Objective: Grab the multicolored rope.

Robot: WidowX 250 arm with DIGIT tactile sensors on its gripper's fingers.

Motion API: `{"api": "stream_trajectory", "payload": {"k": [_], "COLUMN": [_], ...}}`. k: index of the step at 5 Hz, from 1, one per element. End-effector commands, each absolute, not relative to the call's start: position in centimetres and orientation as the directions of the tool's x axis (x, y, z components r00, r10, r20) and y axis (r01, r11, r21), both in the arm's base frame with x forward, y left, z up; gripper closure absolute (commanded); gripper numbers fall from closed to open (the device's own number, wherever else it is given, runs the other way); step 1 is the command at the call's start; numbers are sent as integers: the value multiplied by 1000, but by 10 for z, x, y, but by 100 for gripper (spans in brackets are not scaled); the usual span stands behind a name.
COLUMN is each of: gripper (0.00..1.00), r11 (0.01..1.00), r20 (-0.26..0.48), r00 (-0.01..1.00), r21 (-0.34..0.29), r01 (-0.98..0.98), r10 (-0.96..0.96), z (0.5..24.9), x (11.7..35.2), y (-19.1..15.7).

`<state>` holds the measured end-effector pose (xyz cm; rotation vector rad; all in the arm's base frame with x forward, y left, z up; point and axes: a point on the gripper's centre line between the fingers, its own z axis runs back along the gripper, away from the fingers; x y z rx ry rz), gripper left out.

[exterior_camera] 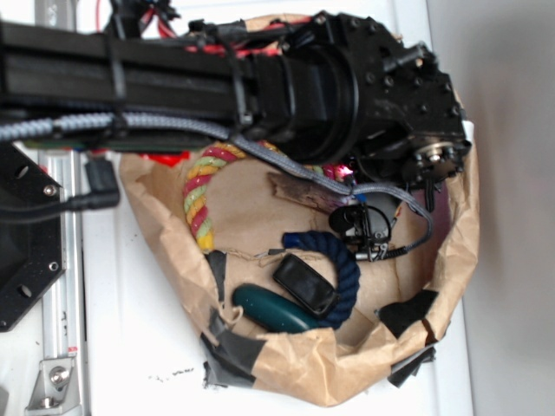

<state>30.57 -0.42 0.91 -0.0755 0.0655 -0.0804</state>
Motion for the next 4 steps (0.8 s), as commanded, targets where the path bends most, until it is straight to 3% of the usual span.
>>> {"api": "stream_trajectory", "payload": {"k": [1, 2, 3, 4], "gripper": [100, 100, 100, 100], "r11": [996, 999, 980, 987], "r20": [-138, -137, -100, -19], "r00": [990, 990, 995, 1000], "r21": [-83, -14, 195, 162], "r01": [19, 33, 36, -4], "r10": [-30, -35, -16, 7], "z": [-6, 5, 55, 102], "x": [290, 287, 268, 250], "y": [-1, -1, 5, 6]}}
